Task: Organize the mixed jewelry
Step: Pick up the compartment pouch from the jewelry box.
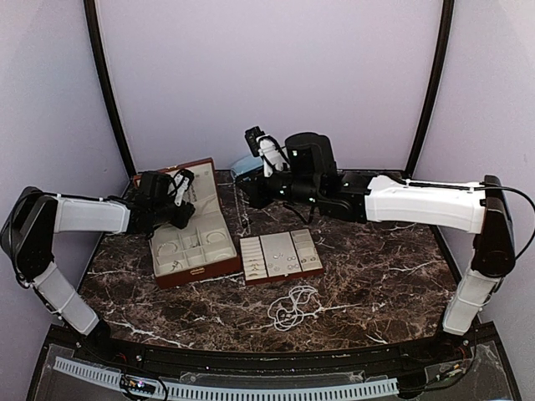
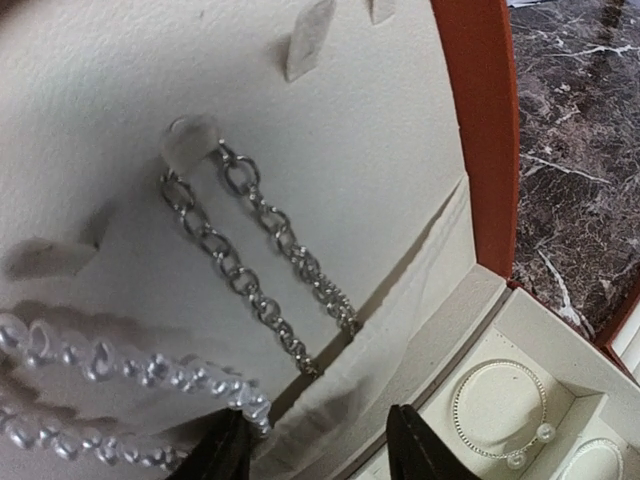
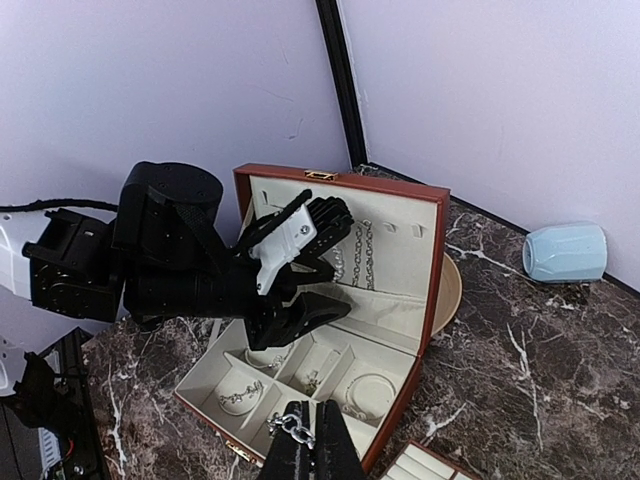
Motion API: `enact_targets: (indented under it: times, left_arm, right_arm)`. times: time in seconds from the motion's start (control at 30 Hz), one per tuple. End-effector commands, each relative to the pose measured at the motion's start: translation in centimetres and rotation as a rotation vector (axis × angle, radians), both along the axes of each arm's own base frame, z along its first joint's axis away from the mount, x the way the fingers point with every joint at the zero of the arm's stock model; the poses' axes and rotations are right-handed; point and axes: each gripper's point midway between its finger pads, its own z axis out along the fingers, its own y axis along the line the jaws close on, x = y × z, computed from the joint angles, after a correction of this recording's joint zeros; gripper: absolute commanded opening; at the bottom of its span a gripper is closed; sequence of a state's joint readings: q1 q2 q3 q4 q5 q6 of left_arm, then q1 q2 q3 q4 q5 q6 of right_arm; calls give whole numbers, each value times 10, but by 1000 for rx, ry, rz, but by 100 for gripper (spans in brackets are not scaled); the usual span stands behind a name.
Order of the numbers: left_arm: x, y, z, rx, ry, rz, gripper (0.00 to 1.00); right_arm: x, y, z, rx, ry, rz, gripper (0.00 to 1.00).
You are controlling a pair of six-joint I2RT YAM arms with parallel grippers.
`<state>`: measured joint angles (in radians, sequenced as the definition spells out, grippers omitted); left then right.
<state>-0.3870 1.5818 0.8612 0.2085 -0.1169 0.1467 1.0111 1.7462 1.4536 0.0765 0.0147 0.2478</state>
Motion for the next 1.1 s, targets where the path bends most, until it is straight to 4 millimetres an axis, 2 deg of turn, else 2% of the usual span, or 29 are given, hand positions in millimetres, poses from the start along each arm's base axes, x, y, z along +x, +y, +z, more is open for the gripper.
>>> enact_targets:
  times: [0.0,0.07,0.23,0.53,0.6,0.7,0.83,0.93,1.07]
  left_arm:
    - [-10,1,-20,80,30,1,43]
    - [-12,1,-24,88,39,1,38]
    - [-17,1,-29,89,54,0,36]
    - [-20,-5,-22,57,36,-16,23]
    - [-21,-5,-11,30,-1,-5,24]
    - [-22,-9,20,-43,-91,-18,24]
    - [-20,-11,41,-87,-126,-30,20]
    - [-18,-11,42,-85,-127,-38,20]
    - [-11,-7,32,-40,-101,-24,28]
  right_arm:
    - [-4,-6,28,80,-36,4,0]
    - [-4,-7,30,84,-38,5,0]
    - [-5,-7,31,88,-37,4,0]
    - [-2,-3,46,108,-49,2,0]
    - [-1,-2,47,110,-53,4,0]
    - [-1,-1,47,111,-53,4,0]
    - [-1,-1,45,115,-49,3,0]
    - [-1,-2,45,117,-50,3,0]
    - [-1,-4,45,120,-52,1,0]
